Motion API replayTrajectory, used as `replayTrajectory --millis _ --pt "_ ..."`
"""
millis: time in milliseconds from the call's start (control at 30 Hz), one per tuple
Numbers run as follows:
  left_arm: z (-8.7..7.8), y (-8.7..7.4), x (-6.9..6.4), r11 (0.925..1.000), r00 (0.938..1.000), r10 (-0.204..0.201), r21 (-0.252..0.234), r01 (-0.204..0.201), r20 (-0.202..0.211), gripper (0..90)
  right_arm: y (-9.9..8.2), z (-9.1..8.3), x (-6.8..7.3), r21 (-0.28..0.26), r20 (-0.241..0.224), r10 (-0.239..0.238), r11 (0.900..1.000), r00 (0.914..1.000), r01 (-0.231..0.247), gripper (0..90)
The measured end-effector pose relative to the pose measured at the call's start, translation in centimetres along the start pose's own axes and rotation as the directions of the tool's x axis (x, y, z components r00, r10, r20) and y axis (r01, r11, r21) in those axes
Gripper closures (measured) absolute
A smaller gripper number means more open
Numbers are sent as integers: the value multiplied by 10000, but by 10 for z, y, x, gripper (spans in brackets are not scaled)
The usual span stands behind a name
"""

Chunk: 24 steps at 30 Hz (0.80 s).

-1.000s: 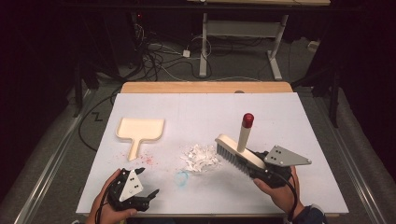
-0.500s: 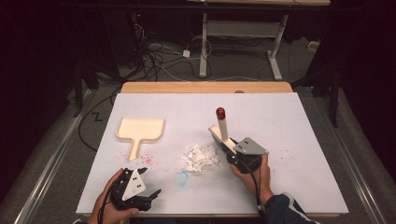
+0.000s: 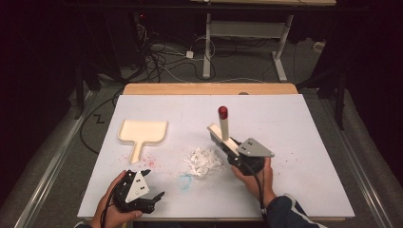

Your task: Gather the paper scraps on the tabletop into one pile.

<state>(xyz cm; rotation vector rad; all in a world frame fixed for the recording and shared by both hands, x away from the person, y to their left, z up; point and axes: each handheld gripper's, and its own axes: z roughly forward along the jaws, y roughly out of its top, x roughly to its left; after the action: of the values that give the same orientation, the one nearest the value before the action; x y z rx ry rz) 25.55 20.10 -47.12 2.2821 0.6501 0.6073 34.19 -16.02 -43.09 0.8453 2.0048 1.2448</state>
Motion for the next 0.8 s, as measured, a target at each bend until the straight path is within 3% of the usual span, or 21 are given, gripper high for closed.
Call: replayTrajectory --millis 233,533,567,633,800 --pt "-2 0 0 10000 10000 -58 27 58 -69 164 1 -50 -42 62 -363 240 9997 9991 -238 678" --pt "1 0 1 9999 10000 66 82 -66 -53 164 -13 -102 -66 852 -1216 655 9948 9904 -553 678" --pt "1 -1 1 10000 10000 57 75 -57 -32 164 -14 -105 -67 926 -1367 772 9936 9876 -649 678" --pt "1 -1 1 10000 10000 31 90 -31 -39 164 -17 -113 -71 1292 -2041 1186 9872 9717 -933 677" --pt "0 -2 -1 9998 10000 80 157 -79 -49 164 -24 -122 -75 2455 -3003 1631 9653 9398 -891 678"
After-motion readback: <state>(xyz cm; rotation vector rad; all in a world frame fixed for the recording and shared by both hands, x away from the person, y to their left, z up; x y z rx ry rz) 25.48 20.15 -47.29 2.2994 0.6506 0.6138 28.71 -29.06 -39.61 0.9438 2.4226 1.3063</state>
